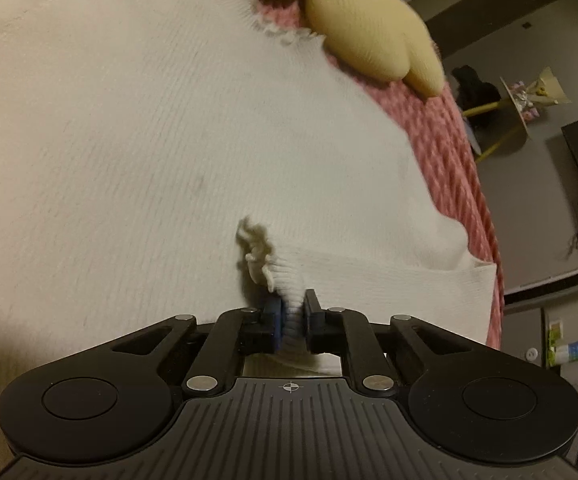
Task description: Fold small clothes
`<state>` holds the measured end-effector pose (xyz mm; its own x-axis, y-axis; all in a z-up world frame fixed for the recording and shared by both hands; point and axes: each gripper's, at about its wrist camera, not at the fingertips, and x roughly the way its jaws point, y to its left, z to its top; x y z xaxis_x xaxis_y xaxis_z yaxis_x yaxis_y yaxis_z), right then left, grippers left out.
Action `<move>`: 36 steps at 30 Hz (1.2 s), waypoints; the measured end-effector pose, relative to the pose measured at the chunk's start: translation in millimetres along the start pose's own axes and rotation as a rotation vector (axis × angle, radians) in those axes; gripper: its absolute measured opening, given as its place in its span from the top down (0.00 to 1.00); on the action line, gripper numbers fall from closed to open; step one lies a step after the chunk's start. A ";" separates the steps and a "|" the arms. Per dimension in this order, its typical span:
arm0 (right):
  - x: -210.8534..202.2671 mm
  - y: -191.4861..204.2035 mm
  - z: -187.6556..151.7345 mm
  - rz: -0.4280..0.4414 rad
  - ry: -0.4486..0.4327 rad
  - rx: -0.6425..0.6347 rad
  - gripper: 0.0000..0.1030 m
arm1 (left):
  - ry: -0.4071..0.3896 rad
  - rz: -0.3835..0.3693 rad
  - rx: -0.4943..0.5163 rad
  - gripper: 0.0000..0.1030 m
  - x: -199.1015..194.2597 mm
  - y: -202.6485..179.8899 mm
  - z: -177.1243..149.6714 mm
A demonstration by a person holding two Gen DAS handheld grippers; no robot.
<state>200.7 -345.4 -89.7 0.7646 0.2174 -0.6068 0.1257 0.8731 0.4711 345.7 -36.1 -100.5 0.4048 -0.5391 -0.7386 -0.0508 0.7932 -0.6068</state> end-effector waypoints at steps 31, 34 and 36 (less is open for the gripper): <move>108.8 25.3 55.6 0.016 0.025 0.248 0.94 | -0.413 0.300 0.215 0.90 -104.5 76.4 59.3; 101.7 34.6 59.7 -0.013 -0.052 0.168 0.94 | -0.488 0.273 0.251 0.90 -114.5 73.3 60.7; 95.4 45.9 60.1 -0.067 -0.117 0.071 0.94 | -0.507 0.270 0.256 0.90 -113.9 73.8 62.6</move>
<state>317.4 -310.8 -87.5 0.8210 0.1038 -0.5614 0.2201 0.8497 0.4791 353.0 101.6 -42.8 0.7939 -0.1590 -0.5868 -0.0170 0.9590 -0.2829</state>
